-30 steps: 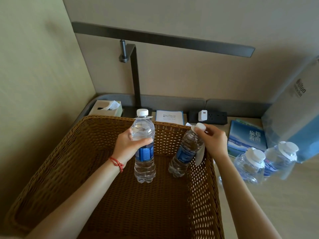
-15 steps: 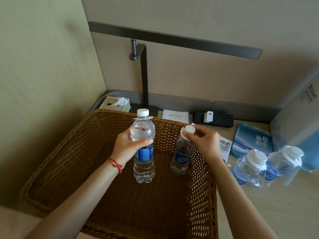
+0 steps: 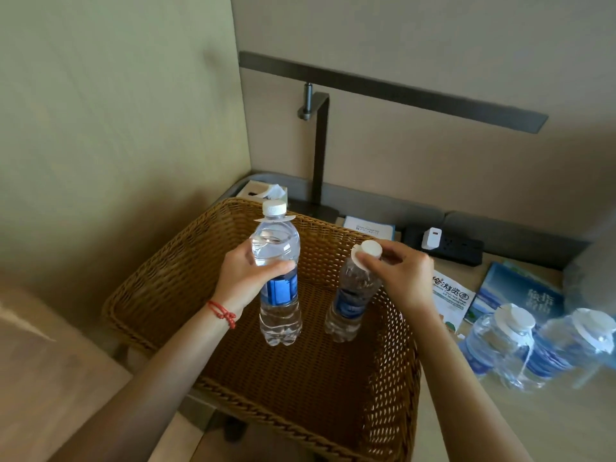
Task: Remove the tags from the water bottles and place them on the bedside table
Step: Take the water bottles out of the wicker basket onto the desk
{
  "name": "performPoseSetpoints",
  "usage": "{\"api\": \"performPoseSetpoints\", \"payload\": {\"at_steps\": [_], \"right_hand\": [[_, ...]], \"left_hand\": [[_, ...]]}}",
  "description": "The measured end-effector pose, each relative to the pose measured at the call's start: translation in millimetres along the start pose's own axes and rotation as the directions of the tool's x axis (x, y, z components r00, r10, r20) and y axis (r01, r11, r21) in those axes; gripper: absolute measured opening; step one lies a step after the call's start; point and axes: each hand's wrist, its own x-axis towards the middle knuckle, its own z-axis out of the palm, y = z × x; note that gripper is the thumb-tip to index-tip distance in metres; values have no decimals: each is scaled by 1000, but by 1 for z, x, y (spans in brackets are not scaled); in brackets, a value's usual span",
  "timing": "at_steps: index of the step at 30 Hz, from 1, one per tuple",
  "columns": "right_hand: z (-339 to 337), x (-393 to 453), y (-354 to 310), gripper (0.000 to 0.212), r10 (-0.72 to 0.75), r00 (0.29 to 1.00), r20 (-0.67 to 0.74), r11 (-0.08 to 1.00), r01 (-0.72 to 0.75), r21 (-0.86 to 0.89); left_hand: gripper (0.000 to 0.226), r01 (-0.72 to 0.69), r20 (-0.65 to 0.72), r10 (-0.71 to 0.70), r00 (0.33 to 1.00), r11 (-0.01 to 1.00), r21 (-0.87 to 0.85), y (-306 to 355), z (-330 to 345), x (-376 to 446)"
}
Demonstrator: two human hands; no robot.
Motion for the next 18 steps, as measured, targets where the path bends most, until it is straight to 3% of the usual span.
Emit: {"api": "performPoseSetpoints", "payload": {"at_steps": [10,13,18], "right_hand": [[-28,1,-72,26,-117,993,-9,972,116,205],[-37,-3,-91,21,-180,983,-31,957,182,227],[-50,-21,-131,14,-293,955,-43,914,294,279]], "left_hand": [[45,-111,-97,93,991,974,-199,43,-22,-27],[33,-144,-110,121,987,961,-235,57,-29,-36],[36,-188,-146,157,977,953,-237,75,-49,-62]]}}
